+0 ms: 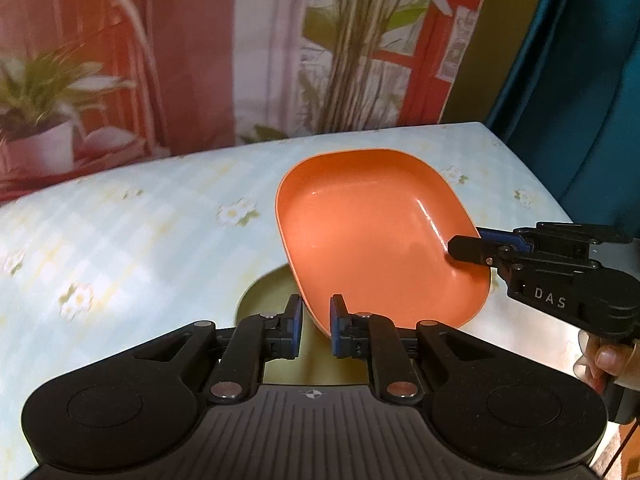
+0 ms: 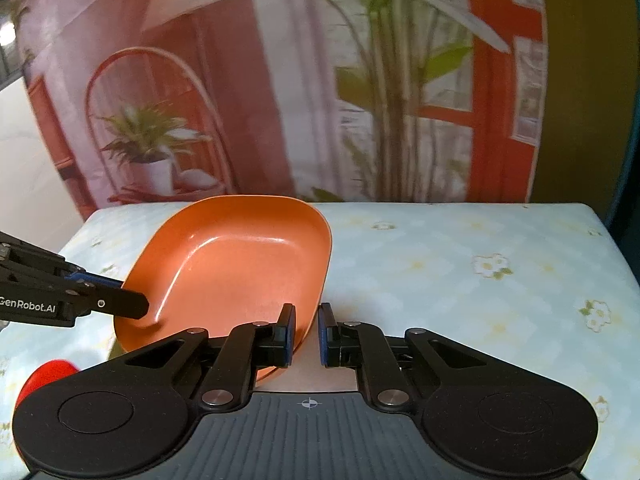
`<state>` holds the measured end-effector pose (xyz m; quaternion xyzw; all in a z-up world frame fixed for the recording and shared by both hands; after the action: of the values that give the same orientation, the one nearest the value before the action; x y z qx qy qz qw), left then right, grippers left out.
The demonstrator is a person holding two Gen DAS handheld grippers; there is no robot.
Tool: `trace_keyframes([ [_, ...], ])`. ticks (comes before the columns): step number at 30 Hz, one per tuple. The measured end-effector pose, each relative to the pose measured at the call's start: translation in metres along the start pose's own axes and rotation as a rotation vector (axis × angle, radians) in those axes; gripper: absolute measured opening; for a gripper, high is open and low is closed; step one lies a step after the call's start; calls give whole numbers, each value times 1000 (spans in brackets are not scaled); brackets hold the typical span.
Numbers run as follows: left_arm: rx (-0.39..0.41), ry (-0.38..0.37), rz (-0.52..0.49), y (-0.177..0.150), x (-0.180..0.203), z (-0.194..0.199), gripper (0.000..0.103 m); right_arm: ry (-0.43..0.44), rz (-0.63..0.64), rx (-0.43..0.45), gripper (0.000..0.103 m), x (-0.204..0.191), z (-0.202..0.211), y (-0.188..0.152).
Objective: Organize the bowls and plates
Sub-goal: 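Lower the orange dish onto the green plates with both tools and release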
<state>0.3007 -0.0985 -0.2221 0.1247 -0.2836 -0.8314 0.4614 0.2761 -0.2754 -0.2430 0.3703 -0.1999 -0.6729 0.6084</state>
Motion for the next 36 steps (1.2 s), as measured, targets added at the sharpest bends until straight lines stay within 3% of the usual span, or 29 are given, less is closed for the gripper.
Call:
trace_keyframes([
  [16,-69,-33,9,-39,-1,2,18,-13,70,-51,11,-32,-7,-21],
  [36,-100,-19,25,-46,-2,-1,18,-22,93,-110,11,-37,-16,-35],
])
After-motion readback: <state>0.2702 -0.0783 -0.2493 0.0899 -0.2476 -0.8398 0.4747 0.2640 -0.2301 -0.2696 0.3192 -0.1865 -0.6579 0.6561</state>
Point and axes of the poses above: each gripper's, at about its wrist camera, not at the fingertips, and z roughly against the way its jaws point, x to its right, y to its top, the point moved 4 cm from there along -z, roughly the way its jaws point, and after that the axes turned 6 degrees about -z, right-handed, at the moved point
